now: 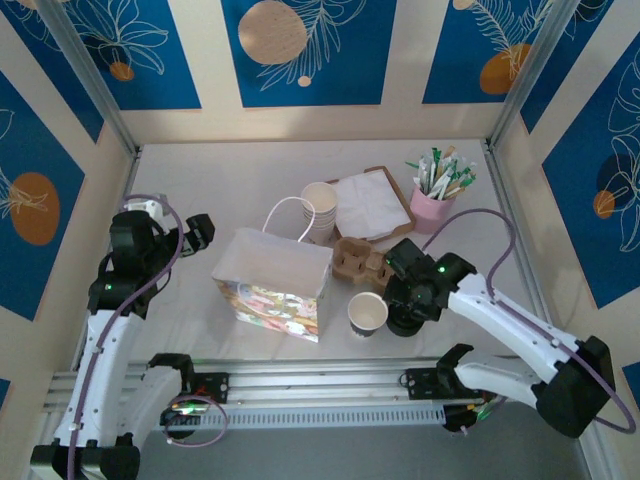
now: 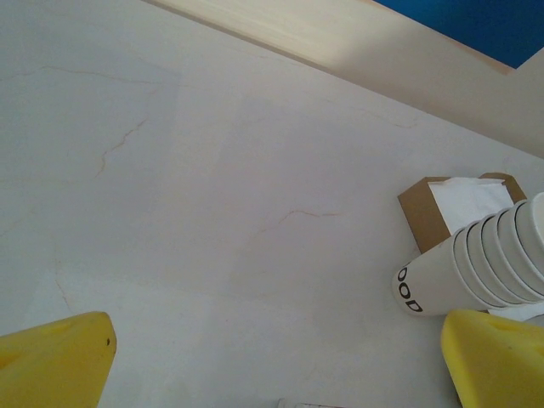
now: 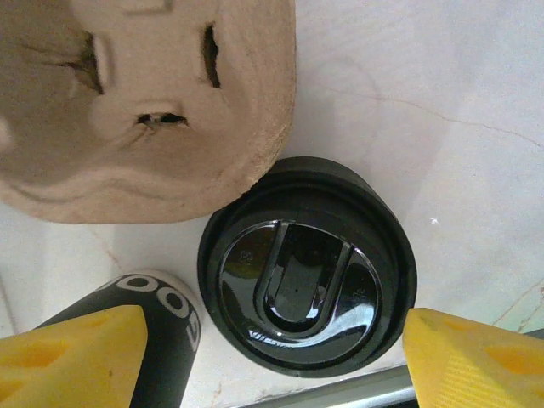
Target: Pack the takeout coffee
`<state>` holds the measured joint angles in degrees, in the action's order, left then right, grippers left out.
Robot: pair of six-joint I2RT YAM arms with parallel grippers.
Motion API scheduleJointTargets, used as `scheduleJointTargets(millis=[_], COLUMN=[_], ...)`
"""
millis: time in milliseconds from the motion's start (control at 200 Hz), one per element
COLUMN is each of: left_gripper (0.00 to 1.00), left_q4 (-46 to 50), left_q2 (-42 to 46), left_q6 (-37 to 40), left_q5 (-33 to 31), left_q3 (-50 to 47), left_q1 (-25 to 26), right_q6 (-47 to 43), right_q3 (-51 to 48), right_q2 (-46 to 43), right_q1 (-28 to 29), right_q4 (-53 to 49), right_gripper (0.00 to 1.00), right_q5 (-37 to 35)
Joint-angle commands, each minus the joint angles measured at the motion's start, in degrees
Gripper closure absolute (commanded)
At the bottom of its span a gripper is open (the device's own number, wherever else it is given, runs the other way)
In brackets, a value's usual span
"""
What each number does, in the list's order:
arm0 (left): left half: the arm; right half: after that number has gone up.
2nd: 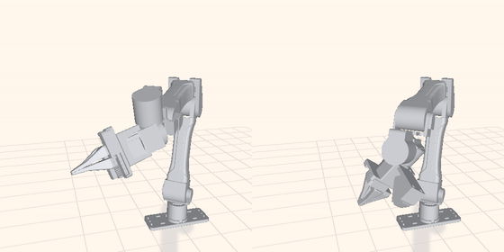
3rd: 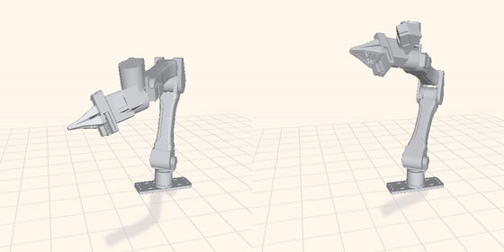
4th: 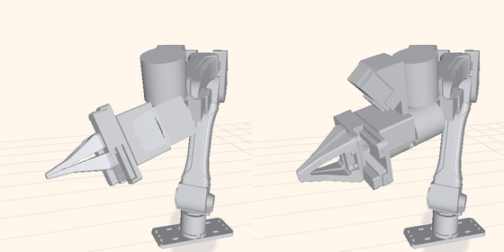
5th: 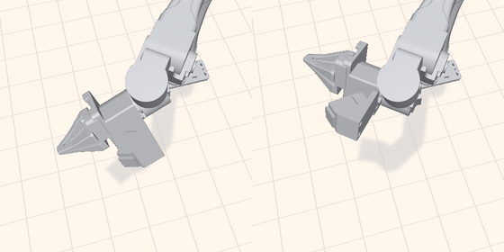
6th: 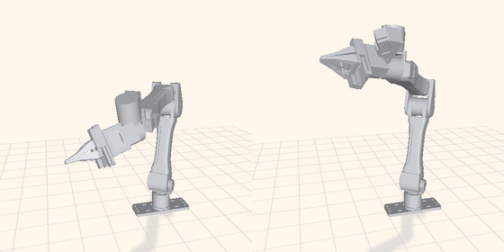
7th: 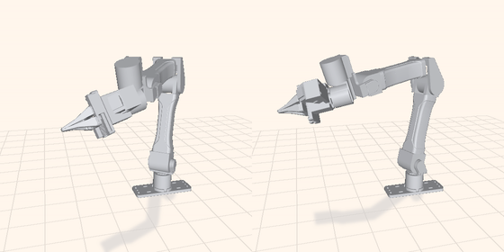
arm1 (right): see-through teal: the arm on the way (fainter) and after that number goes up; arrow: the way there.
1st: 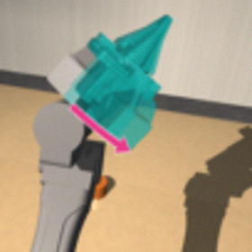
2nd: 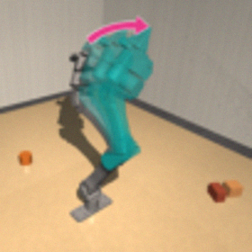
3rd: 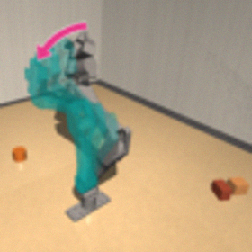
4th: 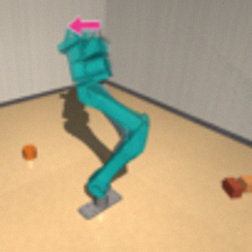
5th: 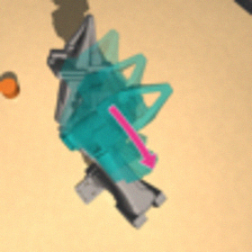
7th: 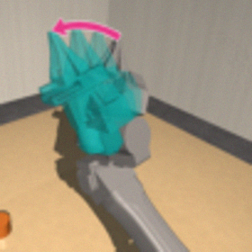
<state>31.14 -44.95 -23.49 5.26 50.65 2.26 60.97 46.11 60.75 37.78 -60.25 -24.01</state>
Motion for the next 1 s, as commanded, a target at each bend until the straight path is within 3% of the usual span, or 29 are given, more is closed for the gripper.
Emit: scheduleJointTargets(millis=[0, 995], left_gripper=[0.02, 0.02], left_q4=[0.84, 1.03], left_q2=[0.12, -0.74], left_q6=[0.37, 0.16], left_q5=[-0.95, -0.25], left_q3=[-0.55, -0.56], left_q1=[-0.59, -0.59], right_q6=[1.24, 2.14], right_q3=[-0.69, -4.61], right_q2=[1.91, 4.12], right_q1=[-0.25, -1.0], right_q4=[-0.71, 4.13], right_gripper=[0.2, 0.19], right_q5=[-0.07, 0.64])
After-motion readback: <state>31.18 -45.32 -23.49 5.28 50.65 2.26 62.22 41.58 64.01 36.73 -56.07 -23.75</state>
